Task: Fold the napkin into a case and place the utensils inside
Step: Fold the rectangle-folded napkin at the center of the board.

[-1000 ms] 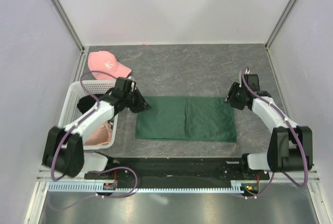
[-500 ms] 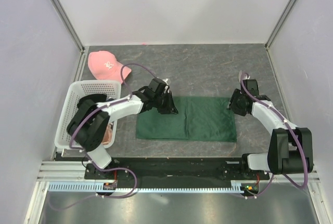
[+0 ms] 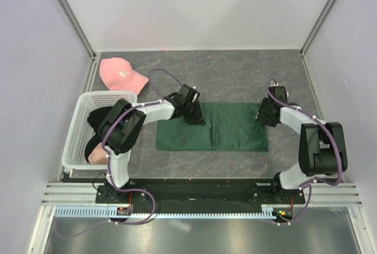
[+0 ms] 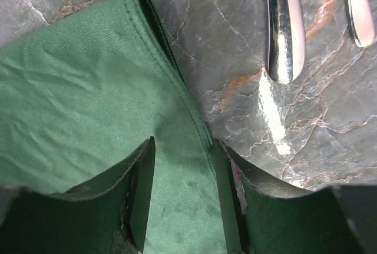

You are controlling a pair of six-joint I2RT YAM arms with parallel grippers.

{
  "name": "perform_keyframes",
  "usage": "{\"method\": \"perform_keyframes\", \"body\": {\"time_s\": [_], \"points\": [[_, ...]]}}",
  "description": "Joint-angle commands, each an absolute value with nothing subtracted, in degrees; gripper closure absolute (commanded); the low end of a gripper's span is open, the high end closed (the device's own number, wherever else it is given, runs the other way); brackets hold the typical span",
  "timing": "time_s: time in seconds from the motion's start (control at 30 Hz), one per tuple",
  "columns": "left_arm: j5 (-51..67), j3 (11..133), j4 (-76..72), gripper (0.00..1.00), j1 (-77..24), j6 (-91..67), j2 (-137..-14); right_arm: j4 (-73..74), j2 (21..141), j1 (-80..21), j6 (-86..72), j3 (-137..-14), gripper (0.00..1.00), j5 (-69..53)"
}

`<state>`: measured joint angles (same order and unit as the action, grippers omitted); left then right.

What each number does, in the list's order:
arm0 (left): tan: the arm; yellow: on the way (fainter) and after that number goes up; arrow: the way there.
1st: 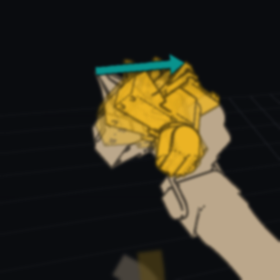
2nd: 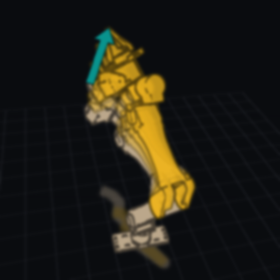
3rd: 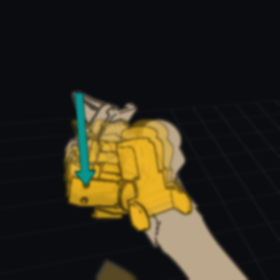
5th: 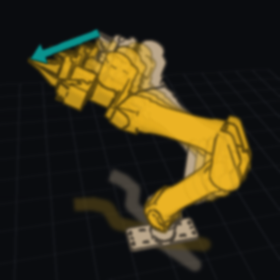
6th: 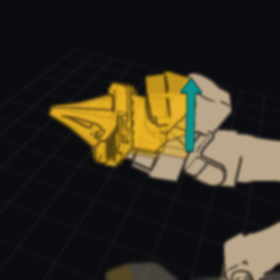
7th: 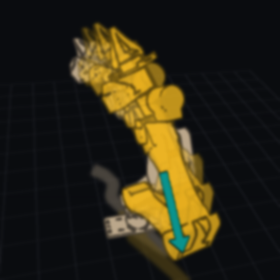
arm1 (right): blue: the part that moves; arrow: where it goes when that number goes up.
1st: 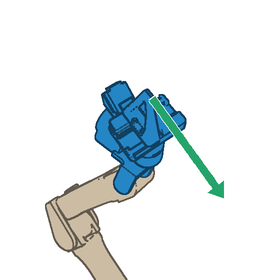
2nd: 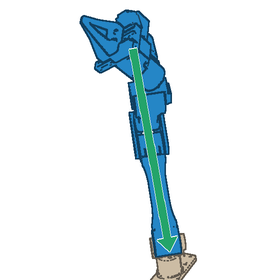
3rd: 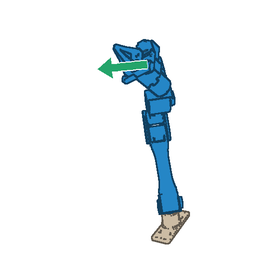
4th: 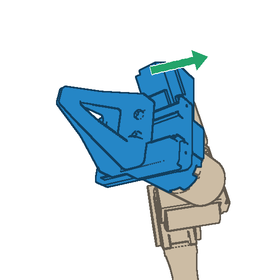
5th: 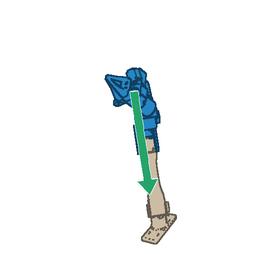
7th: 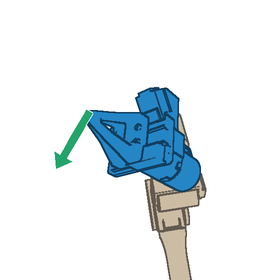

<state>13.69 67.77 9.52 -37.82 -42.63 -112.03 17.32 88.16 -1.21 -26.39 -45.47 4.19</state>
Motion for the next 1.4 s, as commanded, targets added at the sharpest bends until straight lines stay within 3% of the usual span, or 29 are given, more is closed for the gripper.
{"method": "perform_keyframes", "body": {"time_s": [0.0,0.13,0.33,0.93,1.03,1.07,1.17,1.37], "points": [[10.55,69.96,11.16,0.81,-36.30,-42.19,-112.77,20.73,87.12,-0.97,-24.79,-47.37,0.46,7.29],[11.16,67.33,10.29,0.80,-36.39,-41.84,-109.08,26.62,82.10,-0.97,-23.21,-47.37,0.38,8.62],[14.76,63.55,7.56,0.78,-36.65,-42.80,-104.07,26.46,81.47,-2.02,-22.06,-45.09,0.44,4.57],[18.63,61.70,5.98,0.78,-36.83,-43.68,-99.05,24.44,91.14,-6.77,-21.88,-45.62,0.45,10.11],[18.55,62.05,5.98,0.78,-36.83,-43.59,-99.58,23.47,91.67,-7.03,-21.97,-45.18,0.57,9.58],[18.54,62.05,6.06,0.78,-36.83,-43.59,-100.02,23.21,91.76,-7.12,-21.80,-45.09,0.66,9.15],[18.55,62.49,6.06,0.78,-36.83,-43.51,-101.42,21.54,91.41,-7.03,-21.62,-44.30,0.80,7.21],[17.67,65.03,5.89,0.78,-37.44,-43.42,-104.85,22.84,86.15,-7.03,-21.44,-44.65,1.00,9.31]]}}
